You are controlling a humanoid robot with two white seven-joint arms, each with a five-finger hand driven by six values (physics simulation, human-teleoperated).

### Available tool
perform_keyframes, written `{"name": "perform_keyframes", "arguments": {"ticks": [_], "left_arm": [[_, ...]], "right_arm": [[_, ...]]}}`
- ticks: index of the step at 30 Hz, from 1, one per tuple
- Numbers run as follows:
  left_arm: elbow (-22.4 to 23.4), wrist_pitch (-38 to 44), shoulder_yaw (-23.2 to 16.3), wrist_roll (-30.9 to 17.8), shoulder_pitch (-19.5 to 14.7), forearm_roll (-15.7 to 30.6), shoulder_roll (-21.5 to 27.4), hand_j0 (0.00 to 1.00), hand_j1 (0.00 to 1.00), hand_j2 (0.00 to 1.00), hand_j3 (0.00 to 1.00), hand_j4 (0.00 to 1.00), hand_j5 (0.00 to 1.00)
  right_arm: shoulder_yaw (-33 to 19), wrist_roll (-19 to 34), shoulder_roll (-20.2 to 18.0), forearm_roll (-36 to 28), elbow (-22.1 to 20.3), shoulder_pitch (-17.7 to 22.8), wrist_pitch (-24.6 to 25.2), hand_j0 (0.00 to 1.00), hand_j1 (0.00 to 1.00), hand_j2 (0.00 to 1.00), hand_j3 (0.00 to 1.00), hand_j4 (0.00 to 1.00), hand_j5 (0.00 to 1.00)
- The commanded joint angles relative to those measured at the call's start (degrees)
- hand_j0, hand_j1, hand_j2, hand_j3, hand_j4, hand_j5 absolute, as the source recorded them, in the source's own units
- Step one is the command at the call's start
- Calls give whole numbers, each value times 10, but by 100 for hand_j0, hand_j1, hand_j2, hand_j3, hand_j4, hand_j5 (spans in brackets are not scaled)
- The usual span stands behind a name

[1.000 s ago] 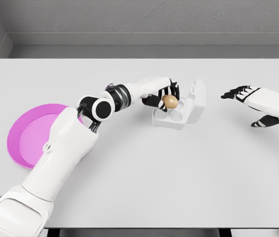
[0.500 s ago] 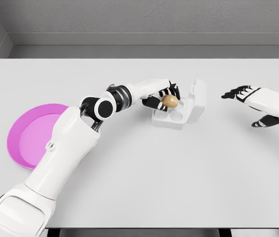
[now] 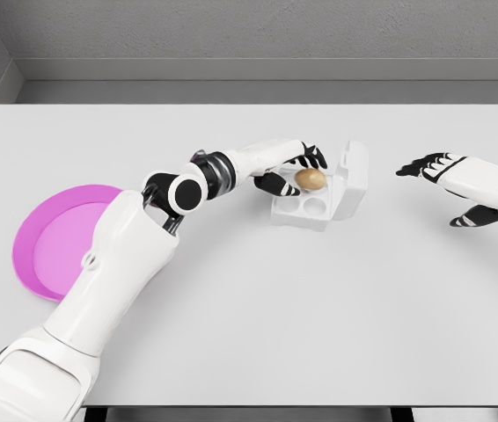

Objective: Pack egg into the box and close the box lid

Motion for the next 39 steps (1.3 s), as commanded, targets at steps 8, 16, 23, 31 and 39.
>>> {"name": "perform_keyframes", "arguments": {"ticks": [8, 16, 23, 31, 39], "left_arm": [[-98, -3, 69, 0, 2, 4, 61, 100, 100, 100, 100, 100, 100], [-317, -6, 239, 0, 107, 161, 261, 100, 100, 100, 100, 100, 100], [-306, -107, 398, 0, 231, 354, 302, 100, 100, 100, 100, 100, 100], [-293, -107, 439, 0, 308, 345, 171, 100, 100, 100, 100, 100, 100], [-279, -106, 421, 0, 307, 343, 173, 100, 100, 100, 100, 100, 100]], "right_arm": [[0, 0, 0, -4, -1, 0, 1, 100, 100, 100, 100, 100, 100], [2, -1, 6, -4, -2, -1, 1, 100, 100, 100, 100, 100, 100], [4, -3, 30, 0, -33, -1, 1, 100, 100, 100, 100, 100, 100], [5, -5, 30, -2, -64, 0, 1, 100, 100, 100, 100, 100, 100], [26, -5, 84, 1, -114, -2, 1, 100, 100, 100, 100, 100, 100]]}}
